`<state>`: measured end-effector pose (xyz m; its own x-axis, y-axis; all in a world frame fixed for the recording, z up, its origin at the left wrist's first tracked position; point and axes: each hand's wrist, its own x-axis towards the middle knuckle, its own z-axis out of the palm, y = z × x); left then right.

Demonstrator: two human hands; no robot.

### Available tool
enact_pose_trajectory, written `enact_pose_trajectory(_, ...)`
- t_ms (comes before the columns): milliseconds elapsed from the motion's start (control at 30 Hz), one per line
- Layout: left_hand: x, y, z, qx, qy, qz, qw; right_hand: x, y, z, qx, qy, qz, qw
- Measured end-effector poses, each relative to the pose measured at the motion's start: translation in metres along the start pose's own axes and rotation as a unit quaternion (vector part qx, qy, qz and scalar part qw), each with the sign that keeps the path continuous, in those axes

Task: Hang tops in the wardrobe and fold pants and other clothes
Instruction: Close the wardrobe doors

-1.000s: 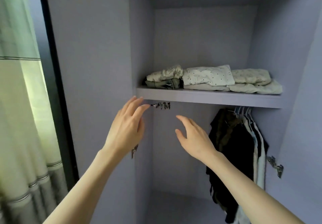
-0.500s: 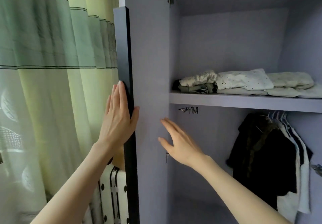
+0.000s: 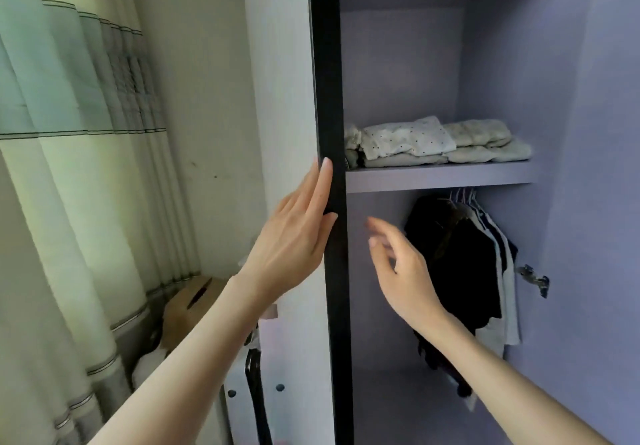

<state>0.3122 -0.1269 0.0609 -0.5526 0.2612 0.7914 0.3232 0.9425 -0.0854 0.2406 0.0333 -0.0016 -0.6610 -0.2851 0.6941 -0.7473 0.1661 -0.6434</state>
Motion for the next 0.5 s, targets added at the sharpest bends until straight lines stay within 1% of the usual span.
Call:
enact_pose_trajectory(67,0.017,0.004,0.023,-0.021,-0.011,0.018,1.0,-0.007,0.005,-0.017,-0.042,0.079,-0.044,0.995)
enact_pose_trajectory(100,0.024,0.005,0.035,-0.028,-0.022,0.02,0.999,-0.009,0.009,-0.025,-0.079,0.104,-0.068,0.989)
enact_pose_trajectory(133,0.032,0.006,0.048,-0.029,-0.036,0.019,0.999,-0.011,0.012,-0.033,-0.125,0.109,-0.087,0.982)
enact_pose_trajectory(200,0.046,0.007,0.075,-0.013,-0.069,0.022,0.997,-0.009,0.023,-0.046,-0.217,0.067,-0.108,0.968)
enact_pose_trajectory(267,0.061,0.008,0.1,0.02,-0.109,0.026,0.994,-0.005,0.042,-0.053,-0.28,-0.003,-0.101,0.955)
enact_pose_trajectory(333,0.075,0.01,0.126,0.051,-0.147,0.013,0.988,0.0,0.067,-0.06,-0.308,-0.057,-0.079,0.946)
enact_pose_trajectory(433,0.092,0.009,0.162,0.092,-0.199,-0.028,0.975,0.015,0.105,-0.069,-0.334,-0.097,-0.03,0.937)
enact_pose_trajectory(500,0.103,0.007,0.184,0.117,-0.211,-0.052,0.969,0.032,0.13,-0.076,-0.356,-0.125,-0.009,0.926)
